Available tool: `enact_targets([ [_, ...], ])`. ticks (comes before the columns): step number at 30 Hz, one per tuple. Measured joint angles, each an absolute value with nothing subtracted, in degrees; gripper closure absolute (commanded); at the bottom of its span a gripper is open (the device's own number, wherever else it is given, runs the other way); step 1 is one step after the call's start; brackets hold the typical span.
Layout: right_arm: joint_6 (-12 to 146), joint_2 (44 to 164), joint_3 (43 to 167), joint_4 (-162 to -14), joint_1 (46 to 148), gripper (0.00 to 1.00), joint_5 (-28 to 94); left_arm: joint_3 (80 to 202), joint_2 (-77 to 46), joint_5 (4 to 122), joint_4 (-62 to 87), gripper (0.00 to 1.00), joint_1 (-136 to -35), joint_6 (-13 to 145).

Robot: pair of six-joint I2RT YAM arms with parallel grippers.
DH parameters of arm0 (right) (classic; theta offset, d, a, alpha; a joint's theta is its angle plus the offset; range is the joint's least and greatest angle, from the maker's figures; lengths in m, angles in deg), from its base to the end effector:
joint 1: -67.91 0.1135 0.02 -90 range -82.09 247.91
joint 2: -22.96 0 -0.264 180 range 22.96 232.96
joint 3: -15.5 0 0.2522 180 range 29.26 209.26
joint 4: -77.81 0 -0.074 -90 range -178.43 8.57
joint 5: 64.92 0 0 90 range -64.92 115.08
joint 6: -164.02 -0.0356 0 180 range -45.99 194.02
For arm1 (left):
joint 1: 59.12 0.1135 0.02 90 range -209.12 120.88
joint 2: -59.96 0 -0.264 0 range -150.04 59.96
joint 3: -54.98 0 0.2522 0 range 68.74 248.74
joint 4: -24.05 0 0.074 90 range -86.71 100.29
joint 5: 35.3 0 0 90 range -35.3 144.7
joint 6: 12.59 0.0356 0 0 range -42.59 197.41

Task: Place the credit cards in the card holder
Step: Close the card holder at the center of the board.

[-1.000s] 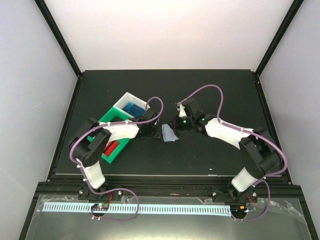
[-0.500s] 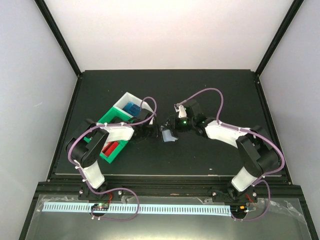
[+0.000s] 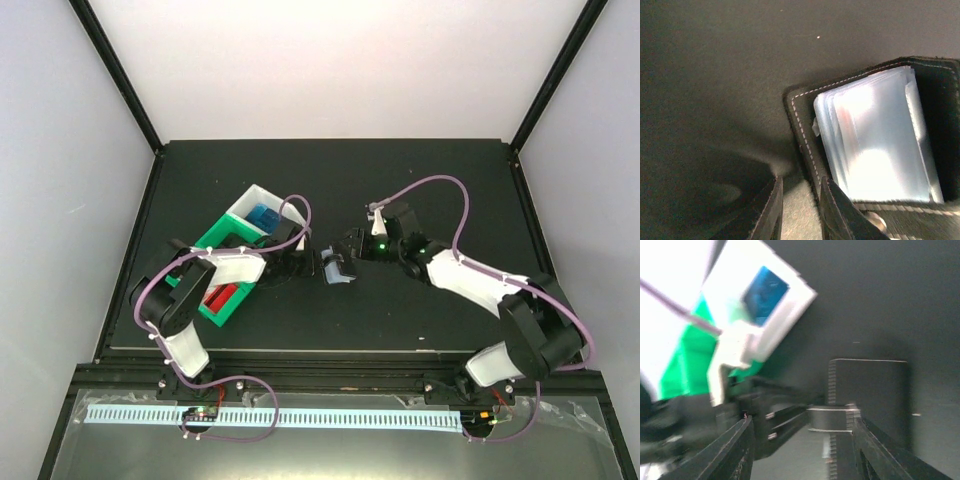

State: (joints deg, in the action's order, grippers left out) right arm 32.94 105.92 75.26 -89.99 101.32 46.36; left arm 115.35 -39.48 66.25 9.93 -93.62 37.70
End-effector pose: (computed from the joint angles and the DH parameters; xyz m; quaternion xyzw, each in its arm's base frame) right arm 0.2490 0.1797 0.2141 -0.0261 0.8770 0.4034 0.2595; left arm 0.2633 -0.1896 0.1278 -0.0112 0.9445 -0.2657 0.1929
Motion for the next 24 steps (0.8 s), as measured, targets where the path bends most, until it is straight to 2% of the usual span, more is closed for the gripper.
enact_targets([
  [8, 37.8, 116.0, 80.1, -80.4, 101.3, 0.51, 37.3, 112.3, -36.7, 64.9, 9.9, 0.77, -93.6, 37.0],
  [20, 43.6, 126.5, 86.8, -73.8, 103.3, 0.48, 35.7, 112.2, -36.5, 64.4, 9.5, 0.77, -93.4, 36.7],
  [24, 45.1, 128.6, 90.4, -70.5, 105.3, 0.47, 32.6, 112.2, -36.2, 62.9, 8.7, 0.81, -93.4, 36.6],
])
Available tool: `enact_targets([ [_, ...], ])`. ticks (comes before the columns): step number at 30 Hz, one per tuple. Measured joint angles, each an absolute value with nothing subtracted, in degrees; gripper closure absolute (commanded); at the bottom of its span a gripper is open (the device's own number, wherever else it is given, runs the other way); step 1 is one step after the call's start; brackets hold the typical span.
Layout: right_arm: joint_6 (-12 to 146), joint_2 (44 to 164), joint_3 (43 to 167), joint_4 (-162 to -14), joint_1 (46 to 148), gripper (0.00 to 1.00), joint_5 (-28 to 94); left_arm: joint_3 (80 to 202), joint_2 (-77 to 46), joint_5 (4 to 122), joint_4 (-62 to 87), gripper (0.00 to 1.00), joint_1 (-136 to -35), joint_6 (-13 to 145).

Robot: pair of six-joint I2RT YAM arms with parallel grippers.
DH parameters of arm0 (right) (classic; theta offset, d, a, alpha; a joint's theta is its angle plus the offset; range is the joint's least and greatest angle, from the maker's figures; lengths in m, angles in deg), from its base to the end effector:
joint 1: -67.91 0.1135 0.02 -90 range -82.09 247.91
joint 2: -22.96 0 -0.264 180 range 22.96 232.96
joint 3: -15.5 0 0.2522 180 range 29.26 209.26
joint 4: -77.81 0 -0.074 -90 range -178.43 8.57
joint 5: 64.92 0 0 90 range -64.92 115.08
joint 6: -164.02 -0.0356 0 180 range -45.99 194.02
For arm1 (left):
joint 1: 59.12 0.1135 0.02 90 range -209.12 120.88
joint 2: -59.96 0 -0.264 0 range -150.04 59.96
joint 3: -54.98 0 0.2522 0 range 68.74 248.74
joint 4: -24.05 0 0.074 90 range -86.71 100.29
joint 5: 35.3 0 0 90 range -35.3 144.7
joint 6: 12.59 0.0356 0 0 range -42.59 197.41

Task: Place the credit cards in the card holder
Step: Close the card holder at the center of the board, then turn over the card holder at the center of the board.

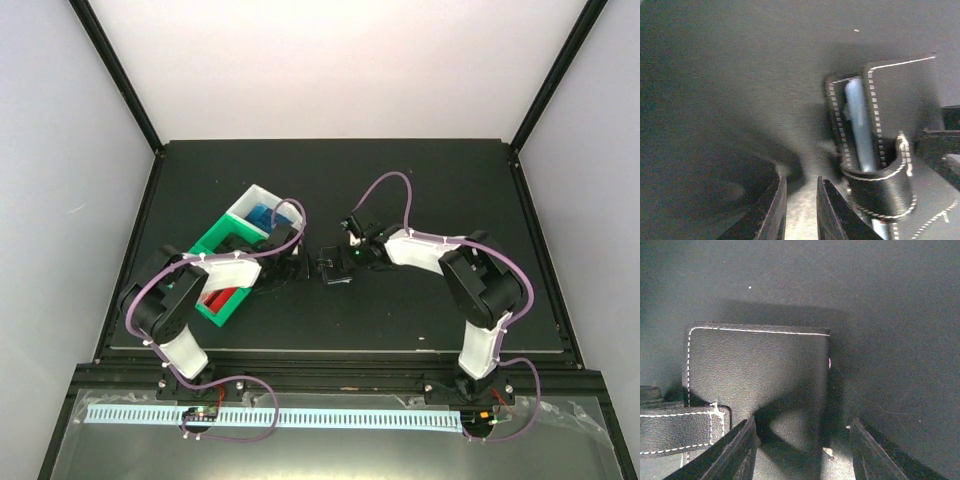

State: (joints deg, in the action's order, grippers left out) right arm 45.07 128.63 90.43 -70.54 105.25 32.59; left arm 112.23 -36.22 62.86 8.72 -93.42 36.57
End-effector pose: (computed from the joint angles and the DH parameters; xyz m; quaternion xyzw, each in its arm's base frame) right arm 0.2824 0.2213 0.1419 -0.0865 0.9653 0.1834 0.1646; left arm 0.2519 -0.1780 0.1288 -0.0324 0.9490 -0.2403 0.2013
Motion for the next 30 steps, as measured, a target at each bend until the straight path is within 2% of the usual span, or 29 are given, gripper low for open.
enact_targets([
  [3, 45.4, 129.3, 92.0, -68.8, 106.4, 0.47, 30.1, 111.5, -34.4, 59.7, 6.6, 0.80, -93.4, 36.3],
  [7, 45.4, 129.7, 92.9, -67.4, 107.3, 0.47, 27.6, 109.5, -29.6, 58.2, 2.8, 0.70, -93.3, 37.0],
  [12, 45.2, 129.8, 93.0, -67.3, 107.7, 0.47, 26.8, 109.3, -25.5, 65.0, 5.2, 0.64, -93.3, 38.4],
  [18, 43.1, 128.8, 90.7, -70.3, 107.6, 0.48, 27.8, 109.3, -28.0, 72.0, 8.6, 0.65, -94.2, 37.0],
  [25, 40.2, 127.2, 86.4, -76.6, 107.5, 0.53, 30.1, 106.0, -32.1, 73.2, 14.7, 0.66, -95.5, 32.8],
  [30, 38.6, 126.4, 84.3, -79.8, 107.5, 0.54, 32.5, 106.2, -34.3, 73.1, 18.0, 0.60, -95.6, 31.3],
])
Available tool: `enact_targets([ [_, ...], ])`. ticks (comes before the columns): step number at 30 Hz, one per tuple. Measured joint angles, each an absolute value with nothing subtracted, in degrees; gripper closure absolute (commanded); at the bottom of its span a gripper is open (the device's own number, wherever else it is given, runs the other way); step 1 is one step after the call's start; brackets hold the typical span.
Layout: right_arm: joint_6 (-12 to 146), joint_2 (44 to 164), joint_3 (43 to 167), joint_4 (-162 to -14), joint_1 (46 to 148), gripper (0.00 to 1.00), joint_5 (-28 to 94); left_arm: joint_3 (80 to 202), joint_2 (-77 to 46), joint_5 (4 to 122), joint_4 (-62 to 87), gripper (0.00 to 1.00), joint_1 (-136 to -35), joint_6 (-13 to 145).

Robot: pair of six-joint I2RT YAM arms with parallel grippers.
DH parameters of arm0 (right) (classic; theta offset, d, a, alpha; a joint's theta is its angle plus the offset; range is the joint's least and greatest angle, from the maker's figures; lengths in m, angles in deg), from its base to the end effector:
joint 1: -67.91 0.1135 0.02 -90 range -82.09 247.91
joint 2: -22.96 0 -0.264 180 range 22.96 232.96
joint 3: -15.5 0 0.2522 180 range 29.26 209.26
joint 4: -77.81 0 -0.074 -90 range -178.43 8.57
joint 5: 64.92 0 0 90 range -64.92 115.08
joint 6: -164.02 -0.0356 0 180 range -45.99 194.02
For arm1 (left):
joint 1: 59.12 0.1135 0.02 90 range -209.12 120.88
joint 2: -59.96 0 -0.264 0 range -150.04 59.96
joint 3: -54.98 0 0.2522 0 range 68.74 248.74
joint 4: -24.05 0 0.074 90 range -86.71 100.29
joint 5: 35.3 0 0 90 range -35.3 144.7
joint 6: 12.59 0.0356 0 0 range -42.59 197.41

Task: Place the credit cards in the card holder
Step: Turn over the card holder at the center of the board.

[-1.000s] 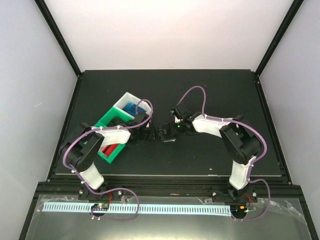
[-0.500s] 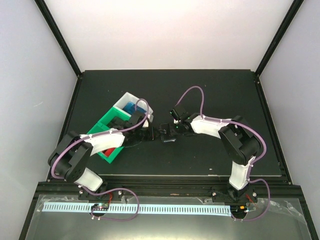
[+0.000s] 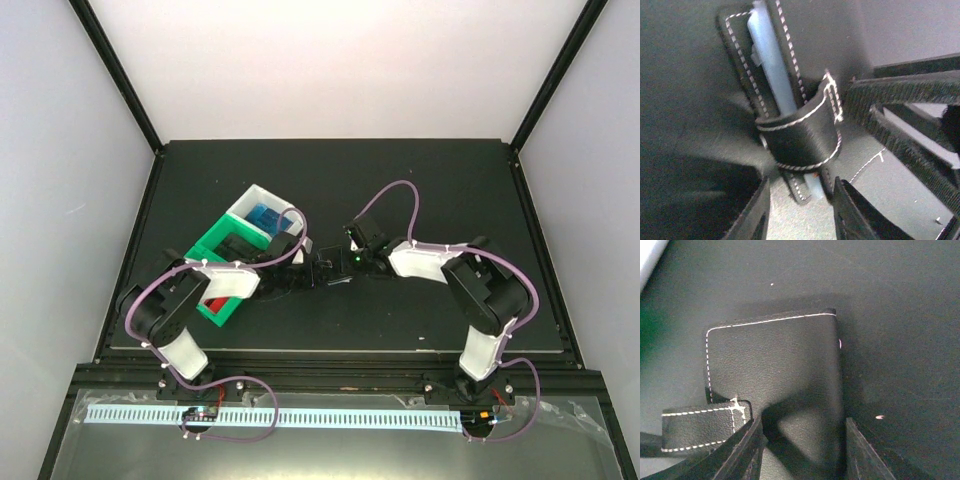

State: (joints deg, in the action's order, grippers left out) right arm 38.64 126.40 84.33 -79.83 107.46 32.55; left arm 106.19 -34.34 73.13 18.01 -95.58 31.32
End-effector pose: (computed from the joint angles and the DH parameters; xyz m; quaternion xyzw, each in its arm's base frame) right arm 0.2658 0.2255 0.1354 -0.0533 0.9554 0.2221 0.1872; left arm 0.2302 -0.1841 0.1230 -0.0219 0.9264 -0.3401 0.1600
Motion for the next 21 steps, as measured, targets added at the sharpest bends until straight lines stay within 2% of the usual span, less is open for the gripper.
enact_targets([
  [7, 36.5, 125.2, 81.1, -84.2, 107.2, 0.55, 37.0, 106.6, -35.2, 71.9, 20.1, 0.59, -95.6, 30.6],
  [13, 34.9, 123.3, 76.5, -89.5, 106.0, 0.52, 41.9, 106.4, -35.3, 70.0, 20.0, 0.78, -95.6, 30.4],
  [21, 33.1, 122.1, 71.3, -97.2, 105.1, 0.47, 48.4, 106.2, -35.2, 67.5, 20.0, 0.90, -95.8, 31.0],
])
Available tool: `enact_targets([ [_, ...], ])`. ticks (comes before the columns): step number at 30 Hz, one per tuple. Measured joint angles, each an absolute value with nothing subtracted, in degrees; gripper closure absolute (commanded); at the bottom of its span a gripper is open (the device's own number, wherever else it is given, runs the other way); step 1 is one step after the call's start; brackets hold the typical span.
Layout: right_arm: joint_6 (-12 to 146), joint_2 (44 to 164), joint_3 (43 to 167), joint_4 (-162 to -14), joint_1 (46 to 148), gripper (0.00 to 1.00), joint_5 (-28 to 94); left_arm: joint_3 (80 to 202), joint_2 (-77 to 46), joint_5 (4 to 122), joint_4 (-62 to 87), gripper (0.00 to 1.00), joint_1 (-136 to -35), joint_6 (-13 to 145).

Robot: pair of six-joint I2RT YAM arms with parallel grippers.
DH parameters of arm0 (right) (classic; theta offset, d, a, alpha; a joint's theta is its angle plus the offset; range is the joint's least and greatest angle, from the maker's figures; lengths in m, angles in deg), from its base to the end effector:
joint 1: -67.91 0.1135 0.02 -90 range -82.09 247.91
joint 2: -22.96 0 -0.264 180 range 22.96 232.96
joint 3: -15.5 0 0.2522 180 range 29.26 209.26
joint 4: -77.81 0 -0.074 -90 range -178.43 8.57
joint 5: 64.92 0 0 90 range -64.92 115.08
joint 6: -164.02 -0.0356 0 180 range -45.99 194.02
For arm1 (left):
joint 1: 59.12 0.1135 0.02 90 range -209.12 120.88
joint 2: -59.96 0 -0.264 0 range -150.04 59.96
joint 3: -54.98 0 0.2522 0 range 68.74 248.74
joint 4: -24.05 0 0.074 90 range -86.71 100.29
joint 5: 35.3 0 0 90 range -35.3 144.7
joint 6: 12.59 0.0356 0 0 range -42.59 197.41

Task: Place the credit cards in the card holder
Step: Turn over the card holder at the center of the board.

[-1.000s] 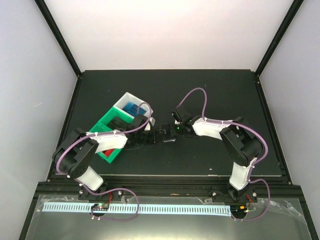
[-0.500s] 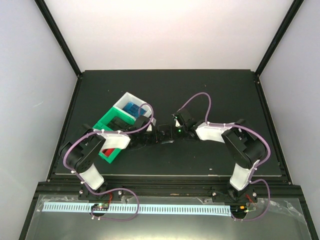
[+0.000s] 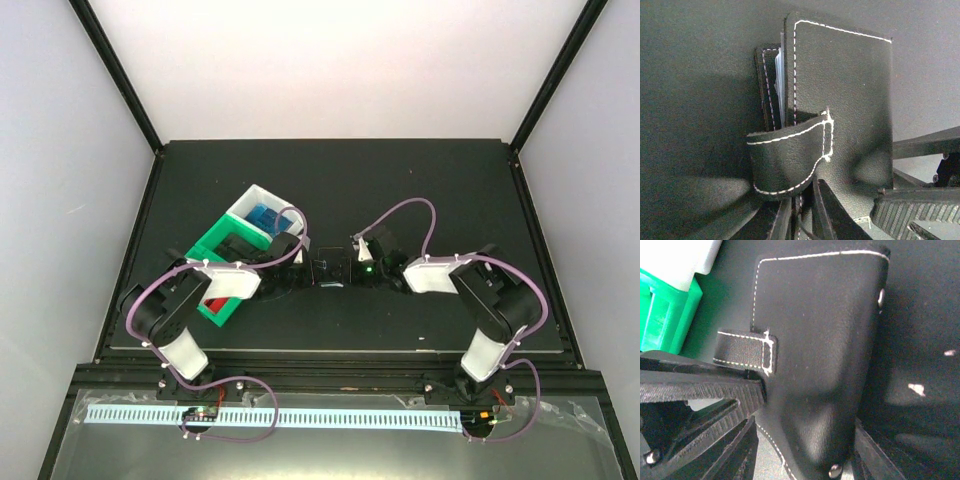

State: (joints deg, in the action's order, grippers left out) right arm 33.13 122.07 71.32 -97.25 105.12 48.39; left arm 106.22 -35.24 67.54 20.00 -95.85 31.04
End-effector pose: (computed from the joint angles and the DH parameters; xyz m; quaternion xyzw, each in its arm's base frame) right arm 0.2435 0.2026 0.1217 -0.0426 0.9169 0.3665 0.1522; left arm 0.2343 -0.1847 0.1205 -0.0380 0.9278 -0.3143 0.1972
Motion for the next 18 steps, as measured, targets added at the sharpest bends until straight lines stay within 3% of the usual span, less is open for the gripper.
enact_targets([
  [10, 28.0, 121.2, 69.0, -100.7, 105.1, 0.43, 49.5, 106.2, -35.1, 67.4, 20.0, 0.92, -95.7, 32.0],
  [18, 23.6, 128.0, 67.0, -117.7, 104.2, 0.44, 61.2, 106.2, -35.8, 68.7, 21.0, 0.92, -94.8, 32.5],
])
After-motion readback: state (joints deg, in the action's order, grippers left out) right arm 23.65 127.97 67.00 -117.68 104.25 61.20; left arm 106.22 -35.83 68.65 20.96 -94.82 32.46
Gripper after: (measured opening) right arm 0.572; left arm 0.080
